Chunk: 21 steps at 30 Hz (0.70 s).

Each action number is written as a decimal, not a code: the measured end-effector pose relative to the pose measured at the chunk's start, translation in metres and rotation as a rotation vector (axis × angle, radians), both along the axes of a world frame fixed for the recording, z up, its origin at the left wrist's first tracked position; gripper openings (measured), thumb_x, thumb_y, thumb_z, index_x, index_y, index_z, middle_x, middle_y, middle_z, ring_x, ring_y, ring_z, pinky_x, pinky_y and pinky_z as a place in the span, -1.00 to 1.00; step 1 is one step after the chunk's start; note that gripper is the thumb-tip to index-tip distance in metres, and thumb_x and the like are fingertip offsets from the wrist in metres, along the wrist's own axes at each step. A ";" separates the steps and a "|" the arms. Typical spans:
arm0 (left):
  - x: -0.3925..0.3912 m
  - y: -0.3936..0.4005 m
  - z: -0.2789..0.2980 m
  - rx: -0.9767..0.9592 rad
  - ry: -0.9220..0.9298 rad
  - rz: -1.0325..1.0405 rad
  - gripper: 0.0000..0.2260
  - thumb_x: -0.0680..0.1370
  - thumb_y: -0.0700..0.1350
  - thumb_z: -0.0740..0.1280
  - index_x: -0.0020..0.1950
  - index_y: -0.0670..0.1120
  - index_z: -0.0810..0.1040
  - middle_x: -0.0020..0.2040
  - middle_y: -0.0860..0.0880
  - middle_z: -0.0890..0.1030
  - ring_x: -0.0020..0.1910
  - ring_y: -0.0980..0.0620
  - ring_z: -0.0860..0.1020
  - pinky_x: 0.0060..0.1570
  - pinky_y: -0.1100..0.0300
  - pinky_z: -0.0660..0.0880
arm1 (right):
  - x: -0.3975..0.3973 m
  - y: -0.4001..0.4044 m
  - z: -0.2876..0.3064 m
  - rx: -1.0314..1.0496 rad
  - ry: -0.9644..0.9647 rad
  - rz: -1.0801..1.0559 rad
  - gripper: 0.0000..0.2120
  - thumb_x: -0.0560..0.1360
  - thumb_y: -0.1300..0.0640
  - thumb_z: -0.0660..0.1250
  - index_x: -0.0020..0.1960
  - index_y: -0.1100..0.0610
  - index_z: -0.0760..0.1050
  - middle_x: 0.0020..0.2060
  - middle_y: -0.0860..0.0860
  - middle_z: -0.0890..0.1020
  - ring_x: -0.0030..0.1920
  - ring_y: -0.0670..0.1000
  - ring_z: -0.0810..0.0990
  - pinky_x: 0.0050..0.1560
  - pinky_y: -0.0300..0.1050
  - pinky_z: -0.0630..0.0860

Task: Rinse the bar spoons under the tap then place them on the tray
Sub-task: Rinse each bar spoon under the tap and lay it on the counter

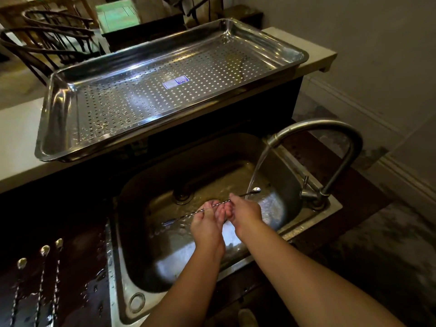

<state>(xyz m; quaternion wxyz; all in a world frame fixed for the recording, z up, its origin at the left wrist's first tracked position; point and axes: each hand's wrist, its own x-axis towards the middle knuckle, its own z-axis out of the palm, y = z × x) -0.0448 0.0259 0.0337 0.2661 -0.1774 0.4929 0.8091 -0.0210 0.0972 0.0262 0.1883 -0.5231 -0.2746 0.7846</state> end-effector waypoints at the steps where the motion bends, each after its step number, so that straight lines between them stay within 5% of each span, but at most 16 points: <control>1: 0.001 0.003 0.000 0.004 -0.007 -0.012 -0.85 0.61 -0.19 0.22 -0.10 -0.22 0.51 -0.10 -0.18 0.62 -0.18 -0.02 0.66 -0.20 0.24 0.64 | 0.002 0.003 0.000 0.006 -0.015 0.002 -0.64 0.54 0.25 0.31 -0.42 0.23 0.39 -0.66 0.03 0.41 -0.64 -0.03 0.36 -0.48 -0.16 0.39; 6: 0.006 0.019 -0.001 0.024 -0.053 -0.053 -0.83 0.60 -0.18 0.24 0.07 -0.29 0.48 -0.03 -0.23 0.62 -0.09 -0.07 0.65 -0.14 0.21 0.64 | 0.008 0.022 0.006 0.065 -0.076 0.010 -0.65 0.55 0.22 0.30 -0.41 0.22 0.42 -0.66 0.02 0.43 -0.65 -0.05 0.38 -0.54 -0.23 0.40; 10: 0.008 0.034 0.002 0.059 -0.097 -0.048 -0.80 0.60 -0.17 0.26 0.12 -0.30 0.46 -0.12 -0.21 0.63 -0.14 -0.04 0.66 -0.25 0.29 0.62 | 0.010 0.040 0.011 0.152 -0.157 0.059 -0.64 0.55 0.11 0.31 -0.41 0.16 0.43 -0.56 0.04 0.47 -0.48 0.04 0.44 -0.23 -0.05 0.44; 16: 0.013 0.057 0.006 0.053 -0.148 -0.081 -0.88 0.57 -0.20 0.30 -0.09 -0.25 0.50 -0.20 -0.16 0.63 -0.32 0.07 0.67 -0.35 0.32 0.59 | 0.024 0.065 0.015 0.177 -0.146 0.012 -0.66 0.56 0.12 0.30 -0.38 0.17 0.49 -0.57 0.01 0.46 -0.52 -0.02 0.39 -0.32 -0.09 0.37; 21: 0.024 0.077 0.010 0.050 -0.176 -0.142 -0.87 0.57 -0.20 0.31 -0.08 -0.27 0.50 -0.23 -0.17 0.62 -0.39 0.07 0.64 -0.36 0.31 0.59 | 0.034 0.077 0.018 0.150 -0.099 -0.098 -0.71 0.55 0.12 0.32 -0.33 0.17 0.48 -0.53 0.00 0.47 -0.57 -0.07 0.38 -0.40 -0.18 0.38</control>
